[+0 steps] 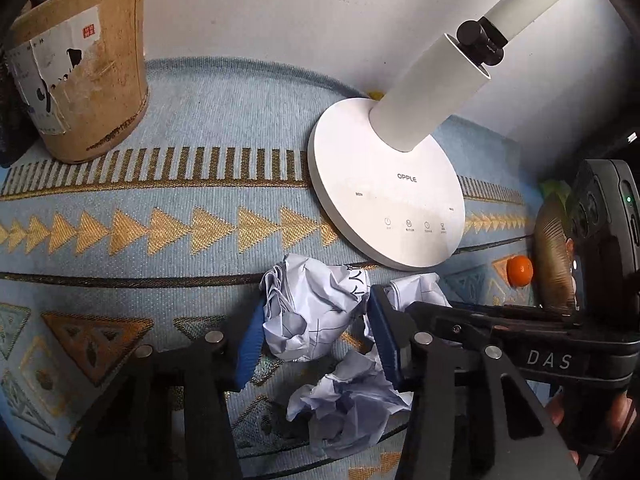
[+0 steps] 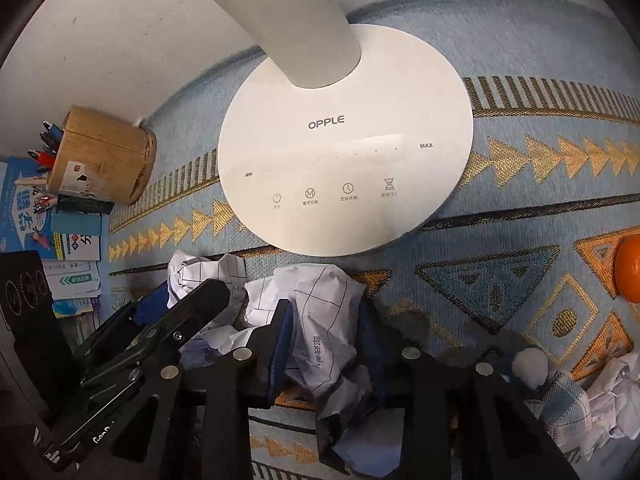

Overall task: Organize objects
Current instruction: 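Grasp the grid-lined crumpled paper with the right gripper while the left grasps a paper ball, then carry both papers into the glass bowl and open both grippers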

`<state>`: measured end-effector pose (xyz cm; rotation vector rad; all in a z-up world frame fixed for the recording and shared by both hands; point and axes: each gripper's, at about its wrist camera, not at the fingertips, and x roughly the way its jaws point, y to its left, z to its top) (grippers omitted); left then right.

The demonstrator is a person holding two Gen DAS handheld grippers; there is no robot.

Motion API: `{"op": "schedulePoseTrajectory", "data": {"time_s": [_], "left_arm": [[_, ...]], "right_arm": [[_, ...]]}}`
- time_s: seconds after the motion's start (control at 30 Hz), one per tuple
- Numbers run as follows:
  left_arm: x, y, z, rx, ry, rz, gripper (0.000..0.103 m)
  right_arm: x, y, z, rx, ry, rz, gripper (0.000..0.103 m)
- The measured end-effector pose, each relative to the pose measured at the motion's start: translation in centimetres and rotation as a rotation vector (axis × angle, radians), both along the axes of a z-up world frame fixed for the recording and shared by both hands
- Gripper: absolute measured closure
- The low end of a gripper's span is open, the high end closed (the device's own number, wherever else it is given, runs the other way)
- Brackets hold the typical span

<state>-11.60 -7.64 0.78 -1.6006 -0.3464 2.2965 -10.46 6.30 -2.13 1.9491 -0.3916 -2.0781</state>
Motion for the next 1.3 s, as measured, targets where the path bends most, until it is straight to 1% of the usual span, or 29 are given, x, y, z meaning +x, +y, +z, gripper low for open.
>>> {"op": "schedulePoseTrajectory", "data": {"time_s": [0.07, 0.2, 0.4, 0.67, 0.87, 1.03, 1.13, 1.3], "left_arm": [[0.3, -0.1, 0.4, 0.014, 0.014, 0.01, 0.058], [0.7, -1.3, 1.6, 0.036, 0.031, 0.047, 0.058], [1.8, -2.0, 4.4, 0.027, 0.087, 0.079, 0.058], [4.9, -1.6, 8.3, 0.009, 0.153, 0.097, 0.058], [7.3, 1.1, 10.6, 0.007, 0.195, 0.088, 0.058], [8.8, 4.8, 12.1, -0.003, 0.209, 0.057, 0.058], [9.6, 7.5, 12.7, -0.001, 0.209, 0.034, 0.058], [10.2, 12.5, 13.3, -0.006, 0.211, -0.005, 0.058]], "right_arm": [[0.2, 0.1, 0.3, -0.006, 0.012, 0.001, 0.075], [0.6, 1.2, 1.7, -0.048, 0.05, -0.034, 0.075], [1.2, 2.9, 3.5, -0.093, 0.081, -0.085, 0.075], [3.3, 5.7, 7.3, -0.133, 0.173, -0.119, 0.075], [5.8, 8.7, 10.5, -0.137, 0.248, -0.137, 0.075], [7.7, 11.9, 12.3, -0.08, 0.305, -0.143, 0.075], [8.3, 14.0, 12.7, -0.053, 0.313, -0.143, 0.075], [8.8, 17.6, 13.4, -0.041, 0.307, -0.144, 0.075]]}}
